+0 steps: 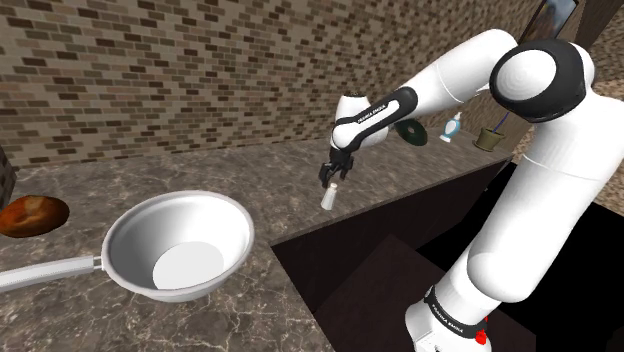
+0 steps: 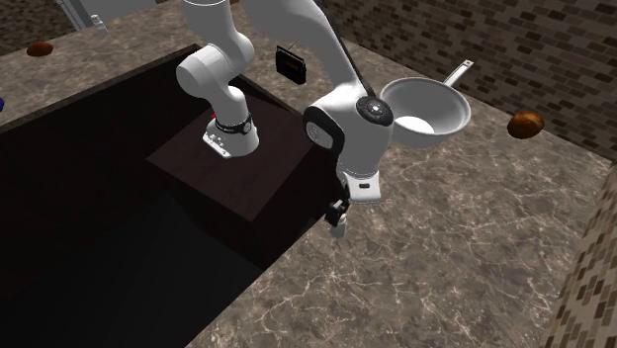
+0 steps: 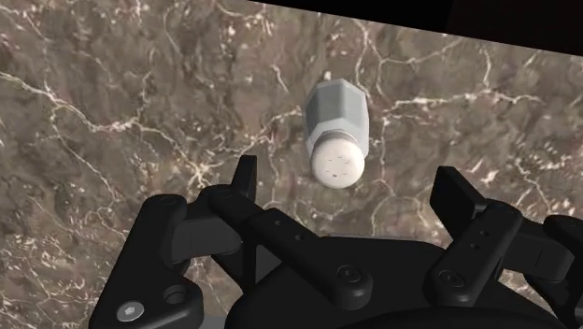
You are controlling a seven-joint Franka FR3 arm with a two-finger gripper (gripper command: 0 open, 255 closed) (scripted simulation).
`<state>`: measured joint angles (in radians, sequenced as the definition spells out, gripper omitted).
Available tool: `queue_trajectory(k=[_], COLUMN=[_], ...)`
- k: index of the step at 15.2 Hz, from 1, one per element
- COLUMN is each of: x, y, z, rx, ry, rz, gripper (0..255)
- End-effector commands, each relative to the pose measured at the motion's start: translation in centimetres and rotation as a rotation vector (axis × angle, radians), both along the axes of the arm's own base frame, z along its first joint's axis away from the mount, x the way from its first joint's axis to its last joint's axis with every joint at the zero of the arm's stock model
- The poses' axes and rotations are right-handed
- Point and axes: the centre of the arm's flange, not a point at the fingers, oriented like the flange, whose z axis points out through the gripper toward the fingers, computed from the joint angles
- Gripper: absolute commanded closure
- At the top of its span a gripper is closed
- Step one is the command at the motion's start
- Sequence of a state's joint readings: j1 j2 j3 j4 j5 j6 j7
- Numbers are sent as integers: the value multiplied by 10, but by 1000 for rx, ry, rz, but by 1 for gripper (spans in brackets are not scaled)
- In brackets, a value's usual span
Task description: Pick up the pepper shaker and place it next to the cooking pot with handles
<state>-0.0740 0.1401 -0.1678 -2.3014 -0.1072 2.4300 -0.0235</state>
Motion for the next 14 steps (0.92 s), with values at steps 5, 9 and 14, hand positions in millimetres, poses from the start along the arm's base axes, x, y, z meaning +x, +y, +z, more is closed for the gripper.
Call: queue_trajectory(k=[5, 9, 14], x=[-1, -1, -1], y=[-2, -2, -2], z=[-25, -25, -24], rx=[0, 0, 0], ry=[0, 0, 0], rz=[0, 0, 0], gripper=[0, 0, 255])
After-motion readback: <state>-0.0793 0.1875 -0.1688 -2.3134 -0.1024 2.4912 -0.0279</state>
